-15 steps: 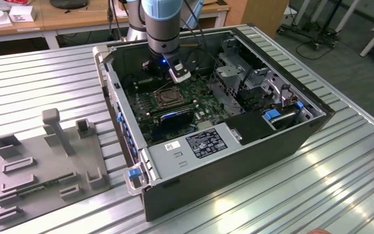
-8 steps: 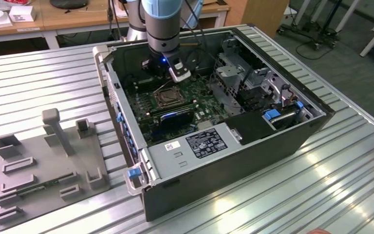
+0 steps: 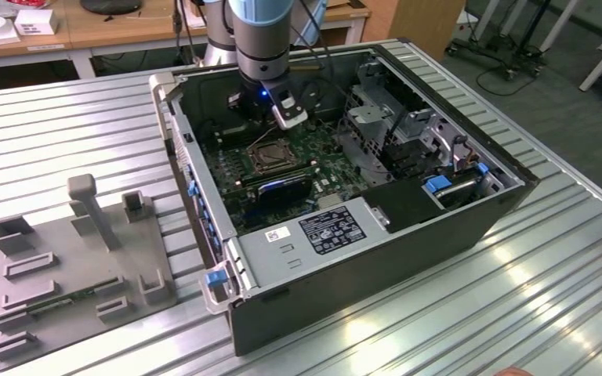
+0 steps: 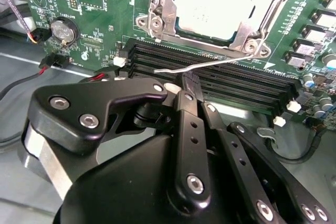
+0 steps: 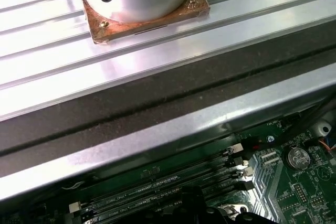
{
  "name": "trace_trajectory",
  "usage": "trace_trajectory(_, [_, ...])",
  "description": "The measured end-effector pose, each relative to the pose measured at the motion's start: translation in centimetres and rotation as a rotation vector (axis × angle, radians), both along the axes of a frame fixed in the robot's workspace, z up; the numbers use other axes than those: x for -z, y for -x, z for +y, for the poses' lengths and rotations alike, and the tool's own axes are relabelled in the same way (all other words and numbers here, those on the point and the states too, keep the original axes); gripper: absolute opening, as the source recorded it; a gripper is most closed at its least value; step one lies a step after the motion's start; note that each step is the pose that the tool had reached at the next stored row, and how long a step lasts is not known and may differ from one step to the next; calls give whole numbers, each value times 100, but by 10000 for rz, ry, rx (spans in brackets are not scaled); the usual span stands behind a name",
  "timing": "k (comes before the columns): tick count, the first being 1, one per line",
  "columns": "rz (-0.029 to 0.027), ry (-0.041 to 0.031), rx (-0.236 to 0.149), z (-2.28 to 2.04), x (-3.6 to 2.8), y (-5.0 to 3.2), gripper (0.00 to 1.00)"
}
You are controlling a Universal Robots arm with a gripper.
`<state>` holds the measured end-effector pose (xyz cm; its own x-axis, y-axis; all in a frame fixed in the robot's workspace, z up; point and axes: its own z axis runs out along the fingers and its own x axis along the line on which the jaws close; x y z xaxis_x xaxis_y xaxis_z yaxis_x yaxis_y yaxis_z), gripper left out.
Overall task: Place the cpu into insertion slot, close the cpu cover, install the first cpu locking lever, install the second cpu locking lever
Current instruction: 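Install the first cpu locking lever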
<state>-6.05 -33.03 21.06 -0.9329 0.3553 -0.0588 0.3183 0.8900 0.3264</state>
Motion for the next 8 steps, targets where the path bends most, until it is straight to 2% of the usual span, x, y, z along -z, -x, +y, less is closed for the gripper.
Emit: trace_trajectory(8, [-32, -3, 0, 4, 19, 109, 11])
